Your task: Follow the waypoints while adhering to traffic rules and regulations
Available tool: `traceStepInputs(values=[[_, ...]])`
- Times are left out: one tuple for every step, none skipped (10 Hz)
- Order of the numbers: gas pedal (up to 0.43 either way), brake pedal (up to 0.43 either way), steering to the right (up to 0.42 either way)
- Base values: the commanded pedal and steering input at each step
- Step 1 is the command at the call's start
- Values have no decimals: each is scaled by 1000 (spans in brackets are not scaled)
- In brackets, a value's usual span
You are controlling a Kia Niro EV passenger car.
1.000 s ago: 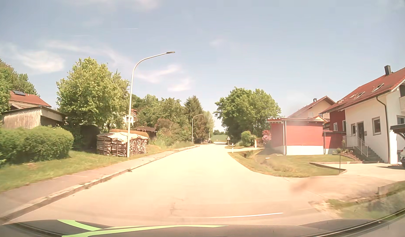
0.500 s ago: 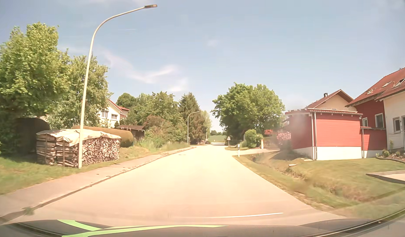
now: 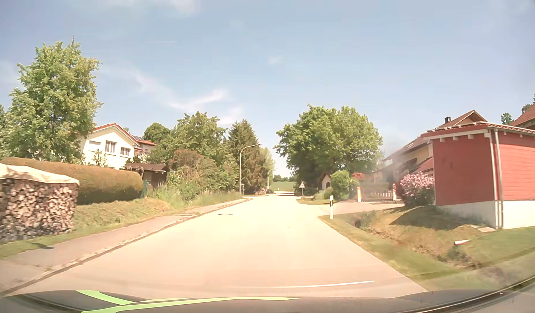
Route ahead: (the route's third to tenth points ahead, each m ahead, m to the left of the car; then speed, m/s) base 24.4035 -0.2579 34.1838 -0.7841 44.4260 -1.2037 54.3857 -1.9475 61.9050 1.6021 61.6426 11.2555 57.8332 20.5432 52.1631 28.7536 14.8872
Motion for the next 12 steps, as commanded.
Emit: traceStepInputs(values=[[197, 0, 11], [197, 0, 11], [197, 0, 12], [197, 0, 14], [157, 0, 14], [67, 0, 14], [0, 0, 14], [0, 0, 14], [0, 0, 14], [0, 0, 14], [0, 0, 14], [0, 0, 13]])
